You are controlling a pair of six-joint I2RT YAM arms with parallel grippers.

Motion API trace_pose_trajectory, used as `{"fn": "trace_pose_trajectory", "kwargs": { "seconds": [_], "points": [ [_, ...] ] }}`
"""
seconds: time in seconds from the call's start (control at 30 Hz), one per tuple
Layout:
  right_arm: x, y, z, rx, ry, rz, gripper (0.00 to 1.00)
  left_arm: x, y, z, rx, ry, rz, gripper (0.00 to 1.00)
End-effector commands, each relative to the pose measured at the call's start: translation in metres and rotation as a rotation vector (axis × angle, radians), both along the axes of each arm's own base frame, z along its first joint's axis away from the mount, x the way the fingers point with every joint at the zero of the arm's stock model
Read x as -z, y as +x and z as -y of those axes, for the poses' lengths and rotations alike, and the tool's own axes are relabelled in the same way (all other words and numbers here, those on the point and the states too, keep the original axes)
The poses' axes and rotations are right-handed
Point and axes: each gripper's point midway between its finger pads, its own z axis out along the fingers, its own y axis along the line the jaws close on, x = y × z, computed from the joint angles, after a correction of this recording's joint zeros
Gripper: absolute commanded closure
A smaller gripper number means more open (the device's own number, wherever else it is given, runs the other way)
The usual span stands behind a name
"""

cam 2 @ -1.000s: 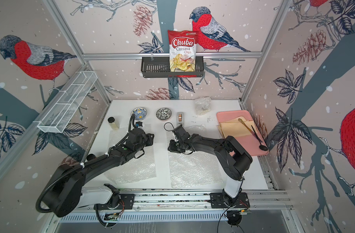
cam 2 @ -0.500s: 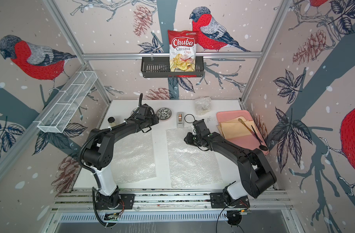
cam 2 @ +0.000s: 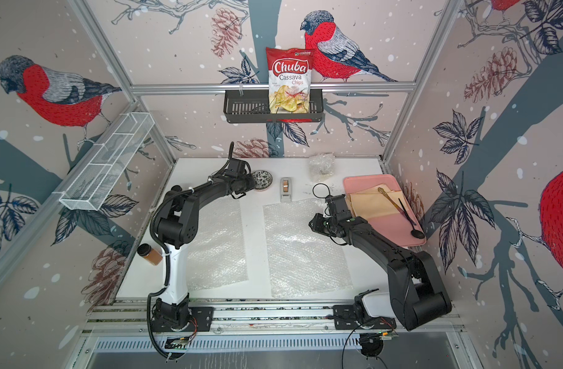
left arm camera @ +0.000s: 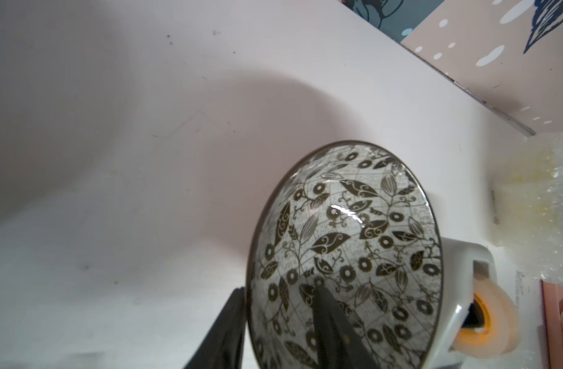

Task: Wrap bowls in bubble wrap
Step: Pick up the bowl from the center of the board, then place the bowl on the bubble wrap.

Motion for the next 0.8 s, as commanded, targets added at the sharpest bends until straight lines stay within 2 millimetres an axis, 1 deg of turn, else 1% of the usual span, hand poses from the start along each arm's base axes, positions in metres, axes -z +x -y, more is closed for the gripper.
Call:
{"fn": "trace_pose_trajectory", "kwargs": {
  "seconds": [0.0, 0.03, 0.07, 0.17, 0.3, 0.4, 0.43, 0.53, 0.63, 0.7, 0.77],
  "points": [
    [-0.002, 0.001, 0.006, -0.009, 0.006, 0.025, 0.65, 0.002, -0.002, -0.004, 0.013, 0.032, -0.014, 0.87],
    [-0.001, 0.000, 0.009, -0.001, 0.008, 0.024, 0.65, 0.000, -0.002, -0.003, 0.018, 0.032, -0.007, 0.96],
    [0.000, 0.001, 0.014, 0.010, 0.013, 0.025, 0.65, -0.003, -0.003, -0.004, 0.020, 0.033, -0.001, 1.00],
    [0.004, 0.001, 0.025, 0.043, 0.027, 0.025, 0.65, -0.015, -0.007, -0.008, 0.017, 0.052, 0.019, 1.00],
    [0.009, 0.003, 0.041, 0.093, 0.045, 0.024, 0.66, -0.042, -0.019, -0.013, 0.017, 0.066, 0.073, 1.00],
    [0.013, 0.006, 0.056, 0.140, 0.048, 0.020, 0.66, -0.068, -0.037, -0.007, 0.041, 0.072, 0.123, 1.00],
    [0.013, 0.008, 0.061, 0.154, 0.053, 0.022, 0.66, -0.076, -0.046, -0.004, 0.051, 0.079, 0.137, 1.00],
    [0.014, 0.012, 0.075, 0.196, 0.052, 0.028, 0.66, -0.089, -0.077, 0.016, 0.117, 0.075, 0.152, 1.00],
    [0.014, 0.016, 0.089, 0.238, 0.055, 0.037, 0.66, -0.091, -0.114, 0.047, 0.221, 0.053, 0.140, 1.00],
    [0.014, 0.021, 0.095, 0.256, 0.048, 0.045, 0.66, -0.086, -0.140, 0.068, 0.285, 0.053, 0.125, 1.00],
    [0.014, 0.024, 0.099, 0.262, 0.042, 0.044, 0.66, -0.077, -0.163, 0.088, 0.343, 0.043, 0.097, 1.00]
  ]
}}
